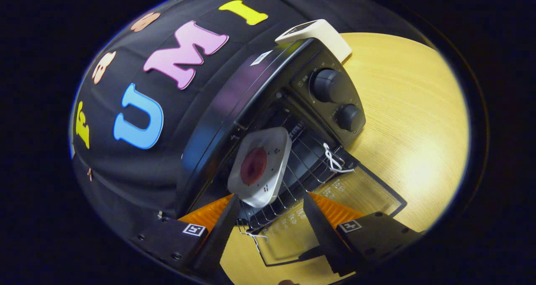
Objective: Open the toaster oven, put the food inside, and close the toaster oven door.
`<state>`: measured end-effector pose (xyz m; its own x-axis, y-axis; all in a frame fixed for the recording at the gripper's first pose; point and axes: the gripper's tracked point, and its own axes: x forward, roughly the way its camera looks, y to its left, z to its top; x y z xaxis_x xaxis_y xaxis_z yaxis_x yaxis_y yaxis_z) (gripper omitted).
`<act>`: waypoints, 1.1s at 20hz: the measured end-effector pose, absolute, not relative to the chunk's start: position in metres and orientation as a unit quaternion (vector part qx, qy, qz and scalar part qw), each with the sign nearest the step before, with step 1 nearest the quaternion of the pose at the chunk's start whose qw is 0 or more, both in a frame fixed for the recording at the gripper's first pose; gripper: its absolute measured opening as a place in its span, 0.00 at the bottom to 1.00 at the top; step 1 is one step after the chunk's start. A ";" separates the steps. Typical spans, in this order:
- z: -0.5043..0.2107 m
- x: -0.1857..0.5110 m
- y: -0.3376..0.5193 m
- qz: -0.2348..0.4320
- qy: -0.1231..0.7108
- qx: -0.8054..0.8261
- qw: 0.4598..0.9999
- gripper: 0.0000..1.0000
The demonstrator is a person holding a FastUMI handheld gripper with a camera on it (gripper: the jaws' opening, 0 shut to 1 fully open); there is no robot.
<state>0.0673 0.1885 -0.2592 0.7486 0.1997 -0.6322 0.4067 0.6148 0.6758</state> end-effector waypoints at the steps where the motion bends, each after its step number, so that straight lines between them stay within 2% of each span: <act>1: -0.256 0.059 0.192 -0.051 0.357 0.420 0.833 0.99; 7: -0.254 0.011 0.192 0.006 0.395 0.284 0.874 0.99; 12: -0.272 -0.035 0.183 0.037 0.434 0.172 0.884 0.99; 22: -0.329 -0.074 0.170 0.049 0.493 0.018 0.869 0.99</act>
